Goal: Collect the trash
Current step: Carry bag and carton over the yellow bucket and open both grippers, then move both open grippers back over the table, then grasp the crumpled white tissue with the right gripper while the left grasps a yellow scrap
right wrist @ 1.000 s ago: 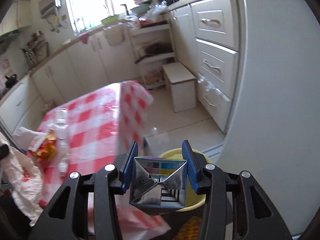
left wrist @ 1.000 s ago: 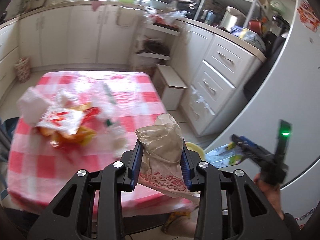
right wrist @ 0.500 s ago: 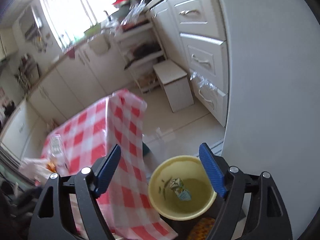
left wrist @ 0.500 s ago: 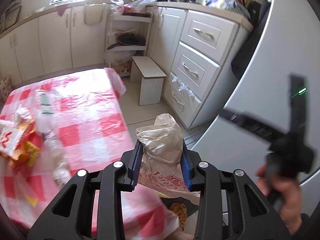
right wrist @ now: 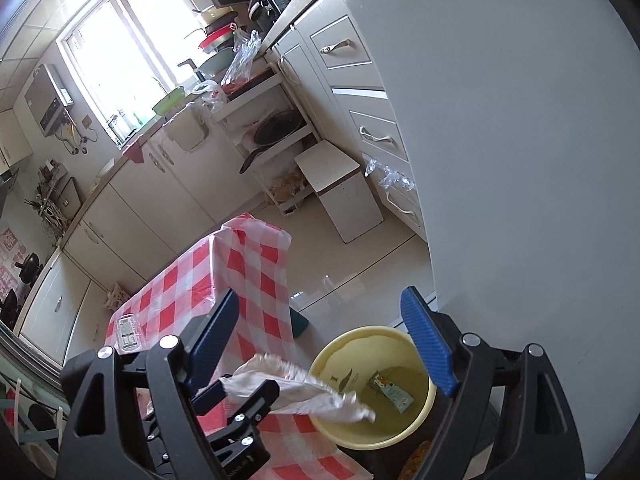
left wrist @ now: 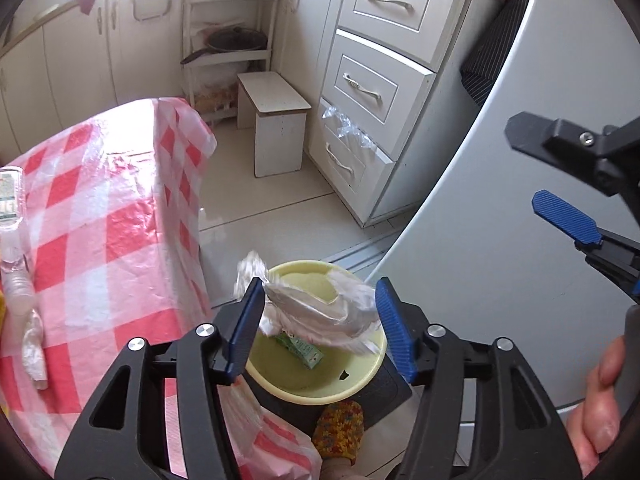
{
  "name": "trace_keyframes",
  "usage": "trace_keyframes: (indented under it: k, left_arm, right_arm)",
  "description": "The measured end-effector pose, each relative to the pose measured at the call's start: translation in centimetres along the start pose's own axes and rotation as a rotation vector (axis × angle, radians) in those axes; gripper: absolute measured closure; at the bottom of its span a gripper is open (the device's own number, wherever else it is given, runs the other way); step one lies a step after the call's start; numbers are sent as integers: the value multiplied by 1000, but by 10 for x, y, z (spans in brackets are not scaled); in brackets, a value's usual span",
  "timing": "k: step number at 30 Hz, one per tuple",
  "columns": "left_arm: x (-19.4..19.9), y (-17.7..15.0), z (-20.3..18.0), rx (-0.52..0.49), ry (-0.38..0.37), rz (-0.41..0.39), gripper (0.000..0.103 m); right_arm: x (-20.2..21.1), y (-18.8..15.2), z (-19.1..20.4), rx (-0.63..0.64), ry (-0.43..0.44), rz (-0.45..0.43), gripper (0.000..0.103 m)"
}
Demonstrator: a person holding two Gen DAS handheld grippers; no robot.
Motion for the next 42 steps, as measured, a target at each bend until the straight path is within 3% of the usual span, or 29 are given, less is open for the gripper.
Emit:
trace_keyframes:
  k: [6,13,18,23,26,31,35,42]
  left_arm:
    - [6,-1,11,21,-2,9,44]
    - [55,-12,55,88,52,-45,40]
    - [105,-38,117,180,181,-110,34]
    - [154,-72,211,340,345,-153,32]
    - [168,-93,265,461,418,-138,31]
    - [162,-122,317,583,434,-61,30]
    - [145,-131,330,593,435,-6,30]
    - [133,-128,350,593,463,8,30]
  right_arm:
    - [-1,-2,3,-6,13,9,23]
    - [-9,-11,24,42,38,52,23]
    - [-20,-32,63,148,77,111,23]
    - [-28,-60,109,279,113,163,23]
    - [-31,-75,132,337,137,191,22]
    - [-43,-106,159,406,153,249,20]
    - [-57,-138,186,491,151,302,20]
    - [-81,-180,234,622,140,357,20]
Point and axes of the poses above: each gripper's, at about its wrist camera, not at the fingertips, and x roughly against the way its jaws point, z to its left, y to its top, the point moved 10 cm from there along -x, roughly the way its jaws point, and after that the axes turned 2 degrees about z, right-handed, at the moved point
